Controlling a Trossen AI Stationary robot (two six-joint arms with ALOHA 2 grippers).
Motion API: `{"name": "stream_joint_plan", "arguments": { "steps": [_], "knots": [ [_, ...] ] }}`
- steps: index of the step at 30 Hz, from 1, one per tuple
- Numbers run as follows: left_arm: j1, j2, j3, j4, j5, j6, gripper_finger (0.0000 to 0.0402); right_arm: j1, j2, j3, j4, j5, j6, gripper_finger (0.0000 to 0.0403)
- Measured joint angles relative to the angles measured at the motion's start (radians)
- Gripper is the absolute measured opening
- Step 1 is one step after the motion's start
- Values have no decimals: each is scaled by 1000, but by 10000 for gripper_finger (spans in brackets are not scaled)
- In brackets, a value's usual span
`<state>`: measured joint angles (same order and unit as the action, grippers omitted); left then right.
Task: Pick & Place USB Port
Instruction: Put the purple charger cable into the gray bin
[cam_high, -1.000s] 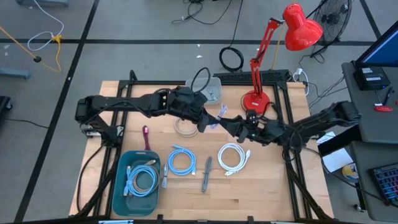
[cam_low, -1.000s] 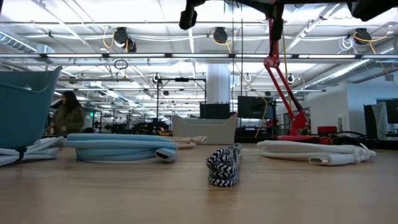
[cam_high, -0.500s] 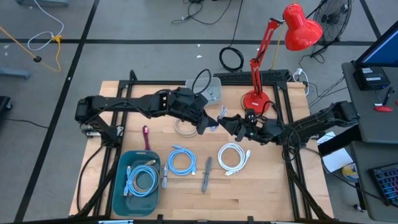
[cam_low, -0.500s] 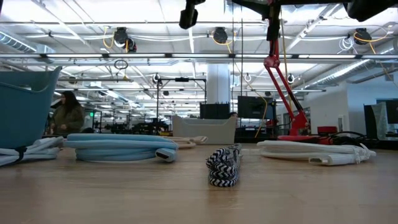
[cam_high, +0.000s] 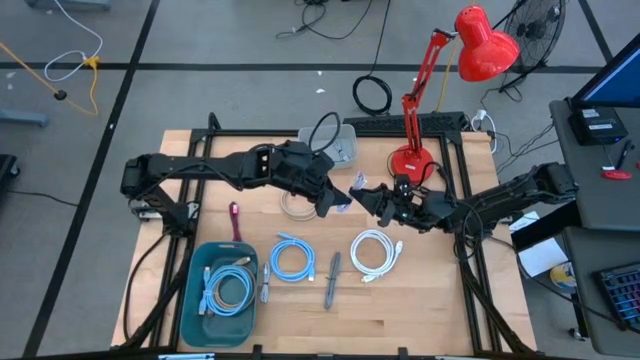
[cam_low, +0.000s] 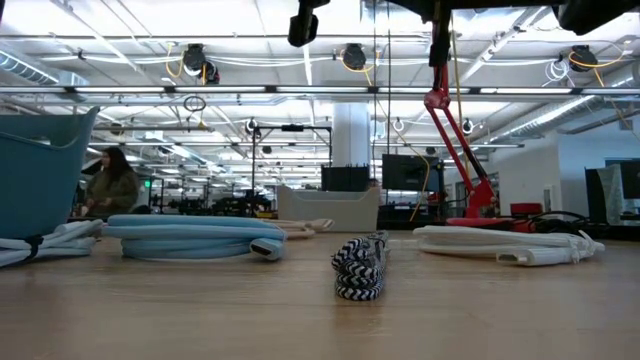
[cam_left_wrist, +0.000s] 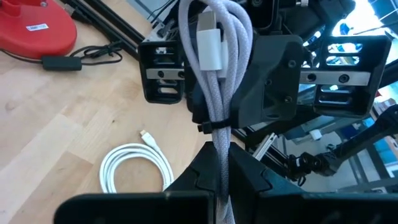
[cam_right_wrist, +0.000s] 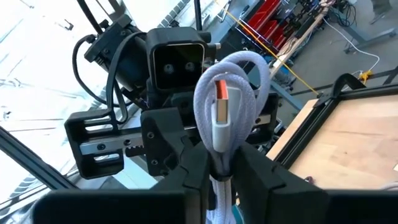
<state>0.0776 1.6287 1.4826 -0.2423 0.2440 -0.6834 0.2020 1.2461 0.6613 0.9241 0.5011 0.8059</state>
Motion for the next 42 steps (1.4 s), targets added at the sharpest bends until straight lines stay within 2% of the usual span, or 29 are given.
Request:
{"name": "stream_joint_plan", "arguments": {
  "steps": [2, 5, 10, 13, 15, 18, 23, 28, 37, 42],
  "knots": [
    [0, 0, 0, -1, 10, 4, 18, 0, 0, 0, 0, -2, 0, 36],
    [7, 1, 0, 2, 85, 6, 49, 1, 0, 0, 0, -9, -2, 38],
    [26, 1, 0, -54, 331, -1, 104, 1, 0, 0, -6, -19, -6, 49],
    [23, 1, 0, -152, 461, 31, 118, 3, 0, 0, -48, -19, -9, 44],
    [8, 1, -2, -232, 506, 54, 121, -3, -1, 0, -67, -22, -21, 39],
    [-11, 1, -2, -331, 497, 94, 122, -5, -1, 0, -125, -84, -51, 38],
    [-33, 0, -2, -387, 454, 108, 123, -26, -1, 3, -215, -214, -82, 41],
    [-46, -2, -2, -397, 430, 106, 124, -45, 0, 77, -451, -314, -113, 40],
    [-46, -39, 0, -421, 400, 121, 124, -86, -1, 298, -910, -349, -252, 42],
    [-46, -93, 0, -483, 325, 133, 124, -115, -1, 406, -1127, -348, -322, 42]
  ]
}}
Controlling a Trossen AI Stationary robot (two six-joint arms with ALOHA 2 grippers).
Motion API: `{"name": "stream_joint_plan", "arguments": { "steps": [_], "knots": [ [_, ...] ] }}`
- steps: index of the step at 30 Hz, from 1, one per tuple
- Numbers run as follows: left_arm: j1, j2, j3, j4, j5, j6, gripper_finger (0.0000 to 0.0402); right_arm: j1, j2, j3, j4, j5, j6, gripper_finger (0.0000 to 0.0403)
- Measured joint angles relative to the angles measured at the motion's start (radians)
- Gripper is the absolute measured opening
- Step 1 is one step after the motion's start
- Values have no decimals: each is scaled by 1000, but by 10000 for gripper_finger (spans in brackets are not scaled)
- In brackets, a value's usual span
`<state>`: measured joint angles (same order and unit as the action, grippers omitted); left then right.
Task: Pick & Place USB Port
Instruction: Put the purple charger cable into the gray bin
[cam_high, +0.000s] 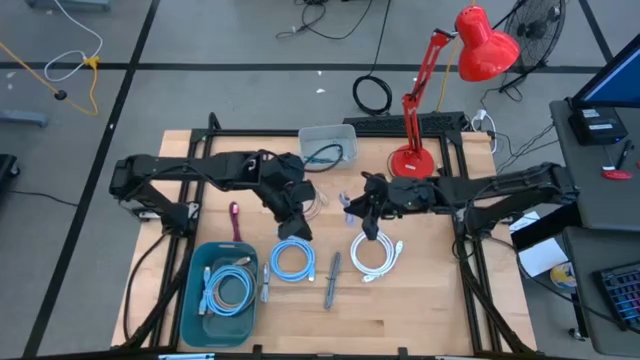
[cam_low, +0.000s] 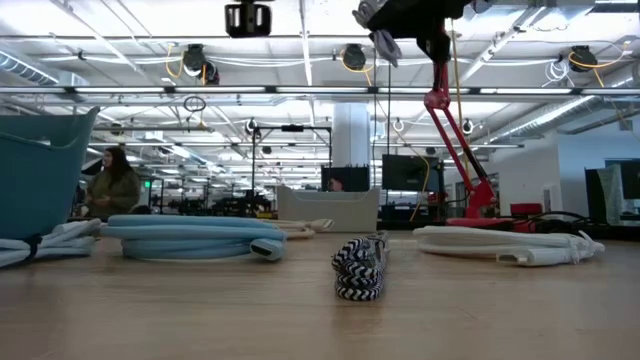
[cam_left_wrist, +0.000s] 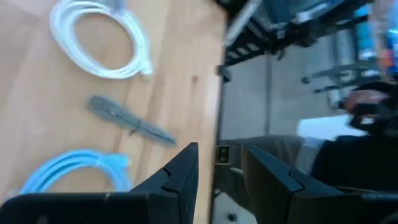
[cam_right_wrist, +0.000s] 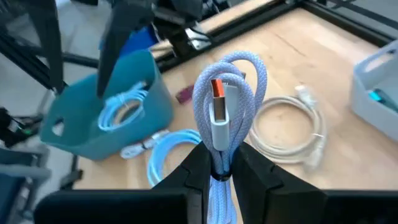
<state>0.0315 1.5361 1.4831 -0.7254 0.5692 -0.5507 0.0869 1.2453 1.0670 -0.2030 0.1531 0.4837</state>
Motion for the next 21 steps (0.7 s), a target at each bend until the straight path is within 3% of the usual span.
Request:
{"name": "stream_joint_plan", "arguments": {
  "steps": [11, 15, 21],
  "knots": [
    [1, -139, 0, -119, -265, -13, 124, -108, 15, 77, -165, 13, -25, 43],
    [1, -176, -1, -151, -353, -36, 124, -180, 55, 76, -243, 56, 45, 43],
    [-2, -194, 0, -161, -423, -67, 124, -301, 141, 76, -298, 13, 231, 43]
  ]
}}
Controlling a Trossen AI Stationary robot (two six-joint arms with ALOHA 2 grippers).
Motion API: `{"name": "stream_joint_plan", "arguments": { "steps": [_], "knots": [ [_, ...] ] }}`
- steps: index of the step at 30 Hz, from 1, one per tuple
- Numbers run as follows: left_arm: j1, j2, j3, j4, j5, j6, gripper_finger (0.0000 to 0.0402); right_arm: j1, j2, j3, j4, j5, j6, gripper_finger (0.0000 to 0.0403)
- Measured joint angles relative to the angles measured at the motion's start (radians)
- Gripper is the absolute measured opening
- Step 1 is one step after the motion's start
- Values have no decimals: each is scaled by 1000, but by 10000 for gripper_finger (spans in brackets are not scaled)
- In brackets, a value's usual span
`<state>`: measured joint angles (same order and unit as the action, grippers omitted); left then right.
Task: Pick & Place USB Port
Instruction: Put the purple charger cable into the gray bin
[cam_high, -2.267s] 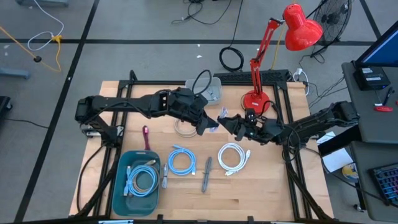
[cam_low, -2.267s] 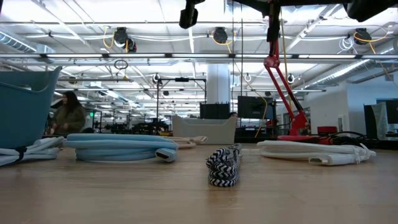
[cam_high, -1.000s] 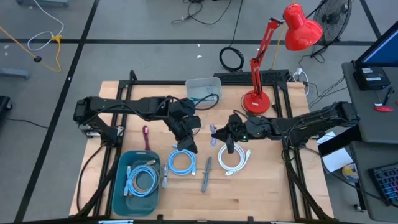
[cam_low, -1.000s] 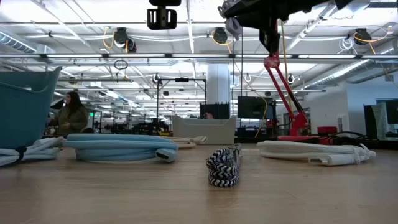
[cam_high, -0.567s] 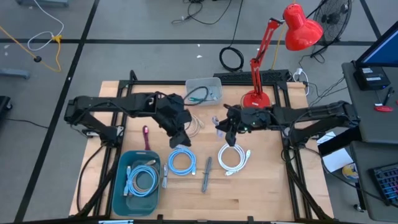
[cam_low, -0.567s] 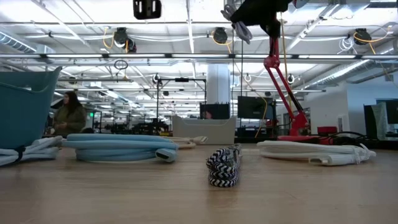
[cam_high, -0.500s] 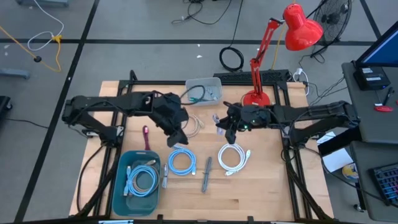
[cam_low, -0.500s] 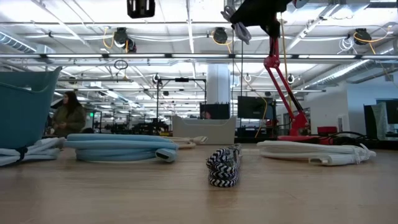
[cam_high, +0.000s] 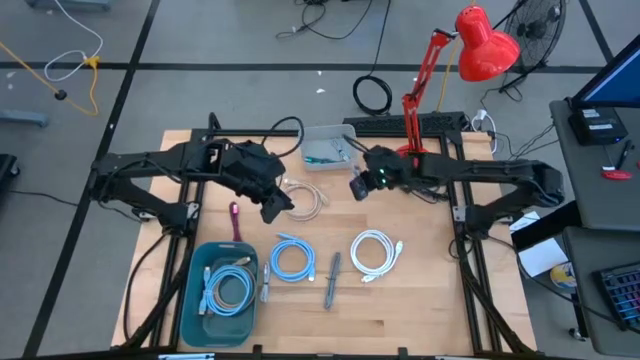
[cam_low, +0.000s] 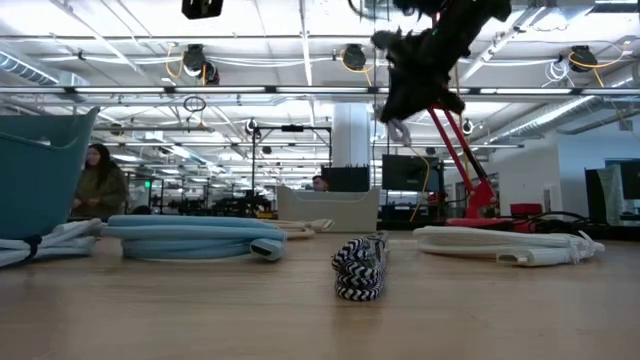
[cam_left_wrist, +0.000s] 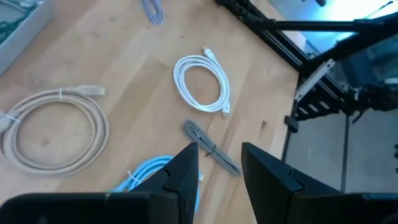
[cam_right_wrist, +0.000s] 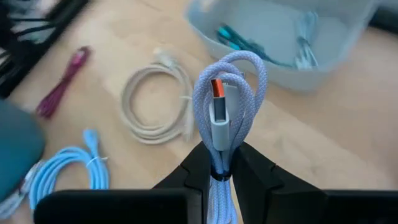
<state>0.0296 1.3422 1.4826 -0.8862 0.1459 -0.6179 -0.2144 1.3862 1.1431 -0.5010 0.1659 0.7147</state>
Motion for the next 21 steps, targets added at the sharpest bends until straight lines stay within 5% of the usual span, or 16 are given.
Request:
{"name": "stream_joint_plan", "arguments": {
  "steps": [7, 21],
  "knots": [
    [-26, 1, 0, -7, -30, -16, 124, -88, 107, 43, 4, -68, 20, 43],
    [-80, 2, 0, -7, -91, -47, 124, -219, 363, 428, -118, -90, -26, 43]
  ]
}}
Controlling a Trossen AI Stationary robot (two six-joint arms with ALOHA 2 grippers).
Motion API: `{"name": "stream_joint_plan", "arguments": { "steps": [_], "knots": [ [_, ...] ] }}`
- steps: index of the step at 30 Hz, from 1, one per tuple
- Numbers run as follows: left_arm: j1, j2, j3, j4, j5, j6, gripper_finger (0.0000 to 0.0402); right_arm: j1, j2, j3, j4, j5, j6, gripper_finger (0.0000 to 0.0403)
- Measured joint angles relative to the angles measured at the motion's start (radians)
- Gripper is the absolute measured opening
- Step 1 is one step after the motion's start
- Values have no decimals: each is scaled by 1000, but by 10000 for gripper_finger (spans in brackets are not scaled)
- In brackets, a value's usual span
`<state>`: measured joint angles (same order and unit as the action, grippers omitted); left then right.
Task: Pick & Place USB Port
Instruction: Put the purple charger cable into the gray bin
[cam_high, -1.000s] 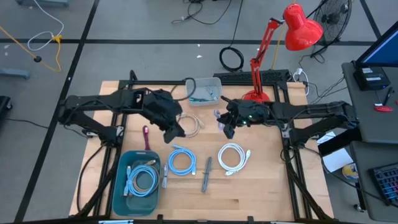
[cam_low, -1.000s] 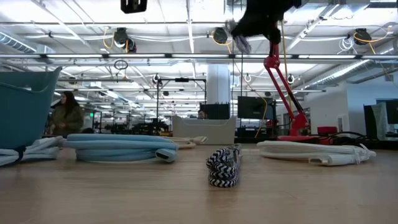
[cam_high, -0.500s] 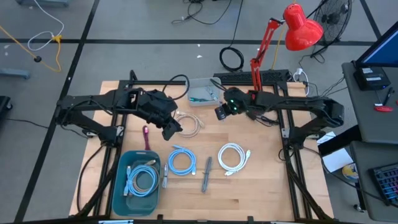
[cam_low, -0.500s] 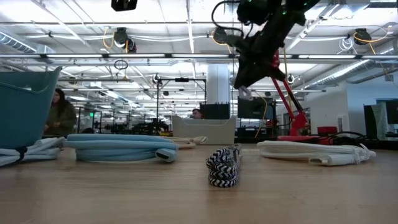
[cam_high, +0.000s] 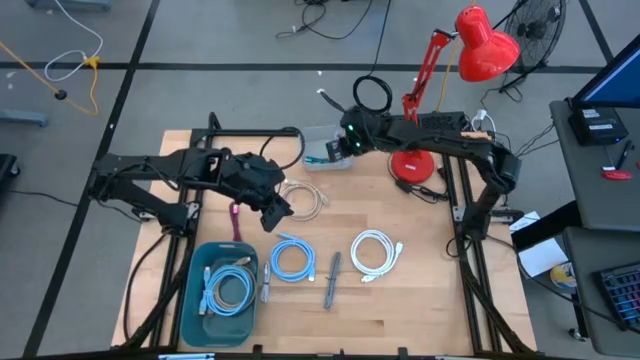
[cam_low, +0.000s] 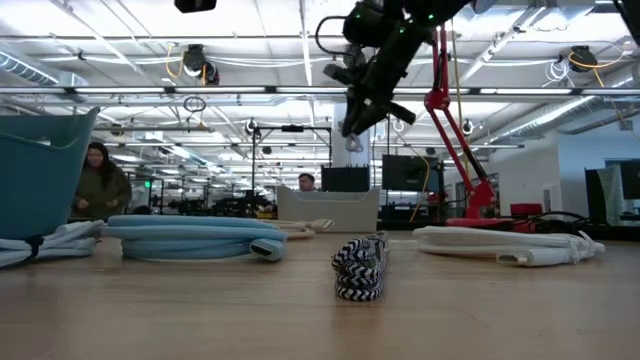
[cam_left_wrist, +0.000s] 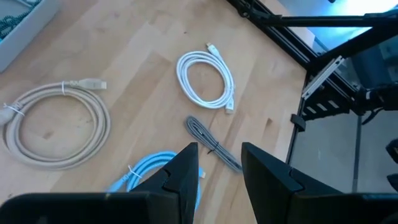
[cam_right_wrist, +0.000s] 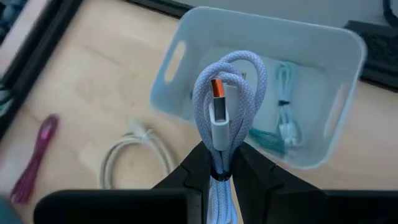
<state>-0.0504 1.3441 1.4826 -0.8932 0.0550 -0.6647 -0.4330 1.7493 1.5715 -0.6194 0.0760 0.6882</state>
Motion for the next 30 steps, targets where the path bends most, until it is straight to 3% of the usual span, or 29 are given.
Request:
{"name": "stream_joint_plan", "arguments": {
  "steps": [9, 24, 30],
  "knots": [
    [-59, 0, 0, -2, -40, -26, 124, -67, 109, 107, -15, -3, -17, 43],
    [-105, 0, 0, -49, -76, -52, 124, -107, 188, 107, -19, 8, -46, 43],
    [-108, 0, 0, -50, -83, -52, 124, -122, 186, 107, -19, 59, -54, 43]
  ]
}}
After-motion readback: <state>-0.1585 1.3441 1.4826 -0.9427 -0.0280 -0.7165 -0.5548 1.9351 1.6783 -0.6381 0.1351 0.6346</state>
